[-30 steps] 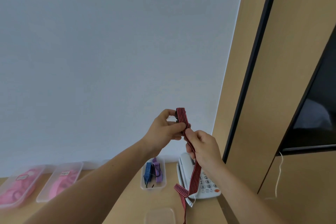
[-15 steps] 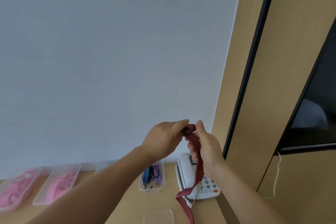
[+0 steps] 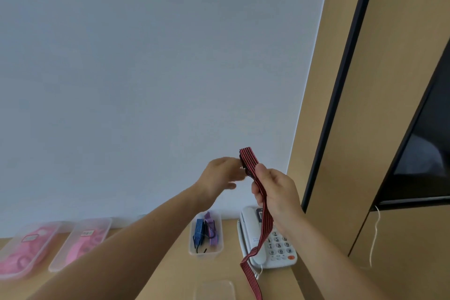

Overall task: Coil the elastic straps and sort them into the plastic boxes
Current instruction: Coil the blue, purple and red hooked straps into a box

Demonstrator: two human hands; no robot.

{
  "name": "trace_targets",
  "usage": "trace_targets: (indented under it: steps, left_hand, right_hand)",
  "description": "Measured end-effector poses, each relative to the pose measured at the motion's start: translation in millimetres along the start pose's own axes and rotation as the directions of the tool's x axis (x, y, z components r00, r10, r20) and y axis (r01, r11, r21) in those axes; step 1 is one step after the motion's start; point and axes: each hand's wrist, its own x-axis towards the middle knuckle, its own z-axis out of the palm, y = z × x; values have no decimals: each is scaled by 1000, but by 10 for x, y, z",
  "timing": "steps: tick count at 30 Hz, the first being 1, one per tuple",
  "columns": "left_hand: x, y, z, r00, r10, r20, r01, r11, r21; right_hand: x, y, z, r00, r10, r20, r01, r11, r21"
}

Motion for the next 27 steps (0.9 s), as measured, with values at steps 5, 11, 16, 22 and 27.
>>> trace_targets:
  steps: [5,11,16,22,27]
  left_hand:
    - [-70,30,27,980,61,187,-53,997,-49]
    - [-24,-1,53,983,157,98,-163,985,53]
    - [14,-35,90,946,321,41,-320,907,275]
    - [47,-177,14,744,661,102,-486,430,761]
    - [33,-233,-36,463,831,307,-611,49,790]
  right_hand:
    - [4,41,31,1000,-10,-6,10,1000,-25]
    - [20,67,-28,998,53,-39,-57,993,-107]
    - [17,110,-48,992,109,-57,-115,989,-95]
    - [1,61,-82,989,147,-4,-147,988,-42]
    - [0,-9,-68,985,168,43,-170,984,60]
